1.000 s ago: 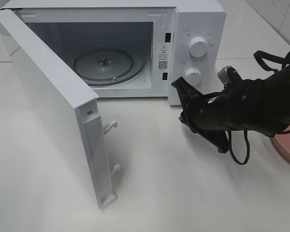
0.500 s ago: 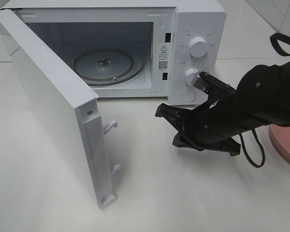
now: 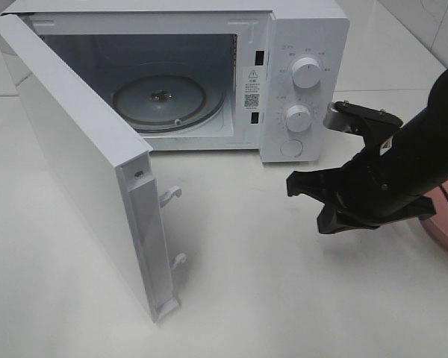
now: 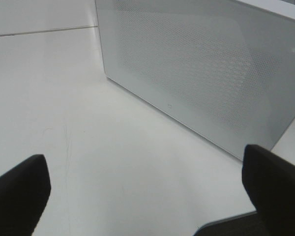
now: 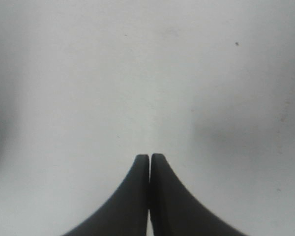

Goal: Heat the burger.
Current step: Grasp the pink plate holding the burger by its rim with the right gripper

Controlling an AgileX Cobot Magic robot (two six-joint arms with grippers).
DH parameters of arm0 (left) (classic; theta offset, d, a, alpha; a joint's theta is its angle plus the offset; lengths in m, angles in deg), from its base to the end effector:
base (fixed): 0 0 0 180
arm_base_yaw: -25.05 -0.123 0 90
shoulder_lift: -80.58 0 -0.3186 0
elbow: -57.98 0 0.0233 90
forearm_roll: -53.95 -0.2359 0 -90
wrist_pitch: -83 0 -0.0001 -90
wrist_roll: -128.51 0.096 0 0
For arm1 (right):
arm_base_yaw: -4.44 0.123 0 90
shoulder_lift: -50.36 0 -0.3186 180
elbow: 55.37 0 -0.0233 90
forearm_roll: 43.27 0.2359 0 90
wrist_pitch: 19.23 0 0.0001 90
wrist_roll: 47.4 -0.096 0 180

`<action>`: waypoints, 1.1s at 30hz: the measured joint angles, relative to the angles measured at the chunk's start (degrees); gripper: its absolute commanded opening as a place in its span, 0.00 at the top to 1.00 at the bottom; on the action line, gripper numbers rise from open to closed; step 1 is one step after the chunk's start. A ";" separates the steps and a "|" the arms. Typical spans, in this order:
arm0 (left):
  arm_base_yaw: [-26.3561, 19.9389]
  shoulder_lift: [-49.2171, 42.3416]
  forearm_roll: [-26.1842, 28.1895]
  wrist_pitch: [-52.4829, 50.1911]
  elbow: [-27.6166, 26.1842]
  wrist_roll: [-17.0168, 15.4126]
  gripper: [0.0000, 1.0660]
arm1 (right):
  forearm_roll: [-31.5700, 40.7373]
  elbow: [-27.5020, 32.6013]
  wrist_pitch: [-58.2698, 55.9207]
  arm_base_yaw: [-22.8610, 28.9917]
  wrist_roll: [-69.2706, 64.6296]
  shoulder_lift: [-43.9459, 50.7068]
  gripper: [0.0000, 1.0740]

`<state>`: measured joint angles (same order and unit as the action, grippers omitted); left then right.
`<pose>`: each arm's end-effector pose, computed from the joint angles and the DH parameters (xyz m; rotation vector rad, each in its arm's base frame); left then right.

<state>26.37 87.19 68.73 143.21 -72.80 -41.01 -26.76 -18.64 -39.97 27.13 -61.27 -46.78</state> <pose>-0.0502 -0.0201 0.2715 0.2177 1.9930 -0.2054 0.2434 0.1123 0.2067 0.1277 2.7436 0.4047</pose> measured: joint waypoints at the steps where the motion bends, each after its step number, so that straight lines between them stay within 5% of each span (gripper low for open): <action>1: 0.00 0.00 0.00 0.00 0.00 0.00 0.08 | -3.38 0.00 -2.29 -0.74 0.00 1.38 0.99; 14: 0.00 0.00 0.00 0.00 0.00 0.00 0.08 | -14.04 -2.23 -11.92 -5.50 1.15 6.19 0.95; 19: 0.00 0.00 0.00 0.00 0.00 0.00 0.08 | -17.42 -5.33 -15.93 -8.48 1.32 6.36 0.84; 21: 0.00 0.00 0.00 0.00 0.00 0.00 0.08 | -19.37 -6.76 -16.27 -10.26 1.32 6.36 0.66; 22: 0.00 0.00 0.00 0.00 0.00 0.00 0.08 | -19.37 -6.76 -16.27 -10.26 1.32 6.36 0.66; 24: 0.00 0.00 0.00 0.00 0.00 0.00 0.08 | -21.08 -7.16 -16.16 -11.92 1.38 6.36 0.40; 25: 0.00 0.00 0.00 0.00 0.00 0.00 0.08 | -21.08 -7.16 -16.16 -11.92 1.38 6.36 0.40; 27: 0.00 0.00 0.00 0.00 0.00 0.00 0.08 | -23.09 -7.16 -15.76 -13.46 1.38 6.36 0.14; 29: 0.00 0.00 0.00 0.00 0.00 0.00 0.08 | -24.24 -7.16 -15.13 -14.27 1.43 6.36 0.04; 33: 0.00 0.00 0.00 0.00 0.00 0.00 0.08 | -25.55 -7.22 -14.27 -15.30 1.89 6.30 0.05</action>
<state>26.37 87.19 68.73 143.21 -72.80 -41.01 -52.32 -25.86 -54.23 11.83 -59.38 -40.48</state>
